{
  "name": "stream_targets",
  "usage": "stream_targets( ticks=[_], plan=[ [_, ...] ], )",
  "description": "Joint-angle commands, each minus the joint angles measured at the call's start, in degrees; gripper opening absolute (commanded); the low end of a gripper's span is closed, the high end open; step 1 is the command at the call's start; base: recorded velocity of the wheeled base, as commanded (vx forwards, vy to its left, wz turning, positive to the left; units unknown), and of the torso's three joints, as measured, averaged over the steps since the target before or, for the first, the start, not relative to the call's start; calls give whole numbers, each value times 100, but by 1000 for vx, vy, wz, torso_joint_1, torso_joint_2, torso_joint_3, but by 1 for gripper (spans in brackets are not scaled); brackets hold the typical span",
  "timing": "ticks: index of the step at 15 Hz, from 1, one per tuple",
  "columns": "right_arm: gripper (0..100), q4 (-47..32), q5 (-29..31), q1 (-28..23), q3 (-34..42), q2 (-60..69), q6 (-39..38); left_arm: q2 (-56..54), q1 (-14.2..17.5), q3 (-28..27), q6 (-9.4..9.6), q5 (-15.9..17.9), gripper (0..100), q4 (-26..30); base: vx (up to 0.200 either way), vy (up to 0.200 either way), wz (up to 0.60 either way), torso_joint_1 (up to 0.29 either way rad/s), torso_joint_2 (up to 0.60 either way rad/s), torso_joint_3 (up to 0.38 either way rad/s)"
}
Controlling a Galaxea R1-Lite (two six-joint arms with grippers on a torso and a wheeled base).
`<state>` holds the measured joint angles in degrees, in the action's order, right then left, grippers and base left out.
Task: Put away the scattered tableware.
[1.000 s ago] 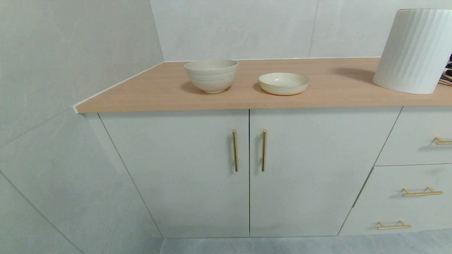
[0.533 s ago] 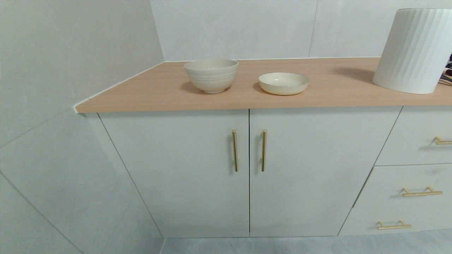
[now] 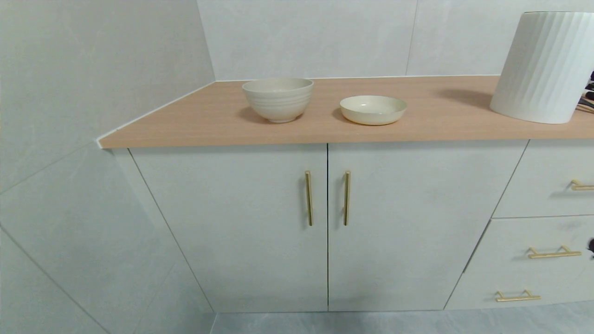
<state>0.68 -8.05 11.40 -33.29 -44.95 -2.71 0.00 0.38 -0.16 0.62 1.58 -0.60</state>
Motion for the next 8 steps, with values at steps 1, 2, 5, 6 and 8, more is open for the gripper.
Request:
stream_targets(
  ticks=[1, 2, 5, 6, 8],
  plan=[
    [100, 389, -189, 1409, -1329, -2800, -362, 0, 6, -2, -1, 0, 100, -2, 0, 0, 0, 0, 0, 0],
    [100, 556, -206, 1514, -1426, -3029, -468, 0, 6, -2, -1, 0, 100, -2, 0, 0, 0, 0, 0, 0],
    [100, 1074, -874, 1848, -1830, -3873, -819, 0, 6, -2, -1, 0, 100, -2, 0, 0, 0, 0, 0, 0],
    [100, 1074, -1103, 1848, -2058, -4127, -837, 0, 6, -2, -1, 0, 100, -2, 0, 0, 0, 0, 0, 0],
    [100, 1074, -1340, 1866, -2445, -4549, -960, 0, 6, -2, -1, 0, 100, -2, 0, 0, 0, 0, 0, 0]
  ],
)
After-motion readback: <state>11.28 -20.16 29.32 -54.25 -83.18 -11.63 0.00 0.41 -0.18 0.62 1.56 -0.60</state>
